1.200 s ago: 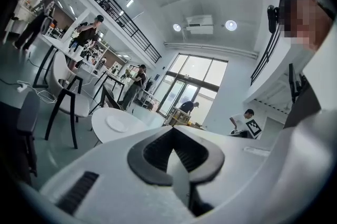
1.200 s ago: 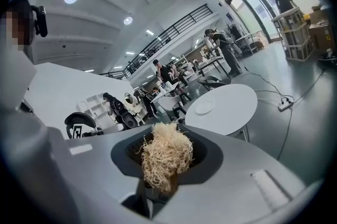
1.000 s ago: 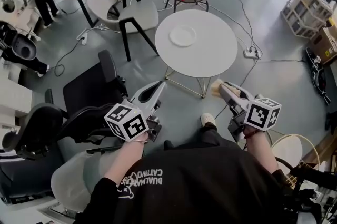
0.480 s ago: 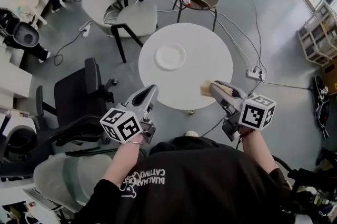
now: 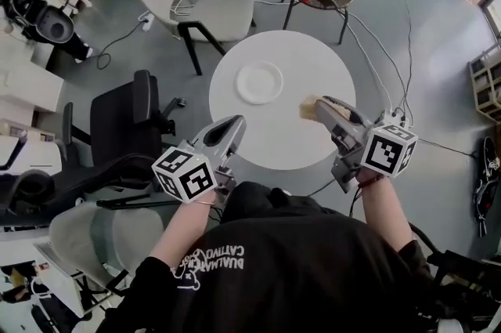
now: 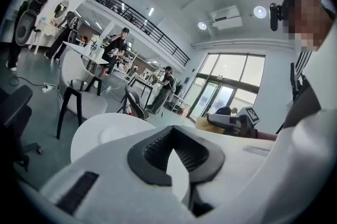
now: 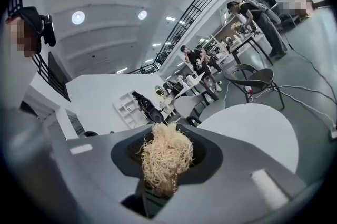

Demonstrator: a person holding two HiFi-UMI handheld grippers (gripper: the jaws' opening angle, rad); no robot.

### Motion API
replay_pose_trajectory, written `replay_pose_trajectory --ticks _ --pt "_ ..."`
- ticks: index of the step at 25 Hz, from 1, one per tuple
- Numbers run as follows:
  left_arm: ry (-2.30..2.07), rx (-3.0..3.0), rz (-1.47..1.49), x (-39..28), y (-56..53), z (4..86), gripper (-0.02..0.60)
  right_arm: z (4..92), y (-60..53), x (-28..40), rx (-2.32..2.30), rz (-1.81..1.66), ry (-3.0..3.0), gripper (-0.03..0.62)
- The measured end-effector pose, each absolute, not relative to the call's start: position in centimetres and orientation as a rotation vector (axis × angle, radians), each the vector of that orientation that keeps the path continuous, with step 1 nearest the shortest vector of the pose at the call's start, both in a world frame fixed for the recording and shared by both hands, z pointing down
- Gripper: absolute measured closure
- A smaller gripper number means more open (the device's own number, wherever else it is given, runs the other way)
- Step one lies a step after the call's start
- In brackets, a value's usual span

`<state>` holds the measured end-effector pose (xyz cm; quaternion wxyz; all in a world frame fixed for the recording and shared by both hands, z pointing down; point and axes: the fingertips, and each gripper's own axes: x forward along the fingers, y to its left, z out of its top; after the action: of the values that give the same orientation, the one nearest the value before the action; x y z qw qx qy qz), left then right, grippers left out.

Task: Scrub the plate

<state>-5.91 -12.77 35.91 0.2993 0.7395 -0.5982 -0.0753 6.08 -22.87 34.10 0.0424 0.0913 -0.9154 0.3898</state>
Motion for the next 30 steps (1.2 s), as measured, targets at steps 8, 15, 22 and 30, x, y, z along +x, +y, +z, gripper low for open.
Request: replay_pose_trajectory --ticks 8,15,22,30 --pt "-1.599 1.924 -0.127 -9.1 -13.4 35.4 0.583 33.8 -23.9 2.3 0.274 1.31 -2.803 0.49" --pt "-1.575 1.87 0.055 -1.4 1.8 29.8 0.479 25.3 -5.6 14.4 0.516 1.324 -2.782 0.49" --pt "-1.359 1.893 0.487 -3.1 0.4 37.6 0.442 27.2 -3.9 13.2 0.682 1.329 -2.659 0.49" --pt "-1.053 2.091 0.87 -3.1 -4.9 42.7 0.371 32.8 -8.1 7.0 0.721 1.283 -2.573 0.49"
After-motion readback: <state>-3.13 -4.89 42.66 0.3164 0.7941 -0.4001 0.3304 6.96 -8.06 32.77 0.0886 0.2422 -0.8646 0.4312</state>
